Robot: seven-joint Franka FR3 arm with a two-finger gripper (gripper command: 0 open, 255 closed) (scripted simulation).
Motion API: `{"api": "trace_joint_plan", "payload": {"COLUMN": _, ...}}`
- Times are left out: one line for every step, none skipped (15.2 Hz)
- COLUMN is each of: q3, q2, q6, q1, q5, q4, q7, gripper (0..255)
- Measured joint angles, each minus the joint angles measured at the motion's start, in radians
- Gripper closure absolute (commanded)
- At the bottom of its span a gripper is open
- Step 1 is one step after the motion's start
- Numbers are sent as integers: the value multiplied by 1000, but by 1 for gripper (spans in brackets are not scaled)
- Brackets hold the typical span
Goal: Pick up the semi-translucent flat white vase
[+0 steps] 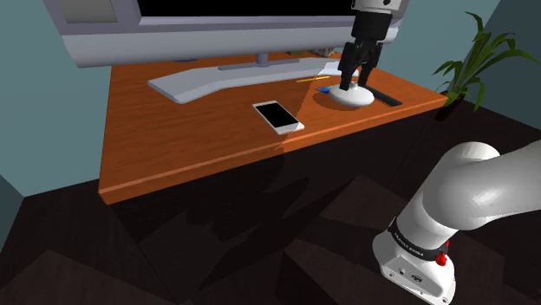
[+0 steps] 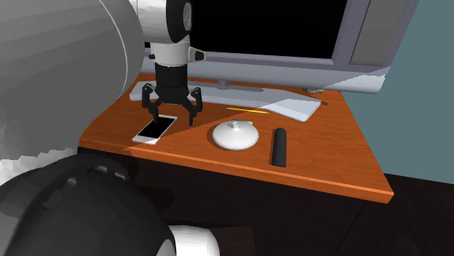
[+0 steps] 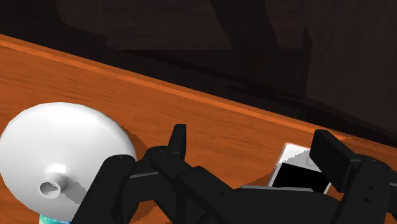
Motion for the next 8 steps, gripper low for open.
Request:
{"api": "trace_joint_plan", "payload": {"q3": 0, "q2": 0, "q6": 0, "q1": 0, "q5": 0, "q4": 0, "q7": 0, "gripper": 0}}
{"api": "trace_joint_plan", "payload": {"q3": -8, "q2": 5, "q6": 6, "q1": -5, "q5": -8, "q4": 2, "q7": -8, "gripper": 0}}
{"api": "trace_joint_plan", "payload": {"q3": -17, "q2": 10, "q6": 20, "q1": -10, "q5": -18, "q4": -1, "q7": -16, "gripper": 0}}
{"api": "trace_joint_plan", "payload": {"q3": -33, "q2": 26, "q6": 36, "q1": -18, "q5": -33, "q4": 5, "q7": -32, "gripper": 0}}
{"api": "trace_joint_plan", "payload": {"q3": -46, "q2": 34, "q6": 47, "q1": -26, "q5": -46, "q4": 9, "q7": -44, "gripper": 0}}
{"api": "trace_joint_plan", "payload": {"q3": -60, "q2": 44, "q6": 60, "q1": -33, "q5": -59, "q4": 16, "q7": -57, "gripper": 0}}
{"api": "trace_joint_plan", "payload": {"q3": -77, "q2": 57, "q6": 69, "q1": -42, "q5": -74, "q4": 28, "q7": -74, "gripper": 0}}
{"api": "trace_joint_plan", "payload": {"q3": -91, "q2": 69, "q6": 85, "q1": -49, "q5": -86, "q4": 32, "q7": -86, "gripper": 0}}
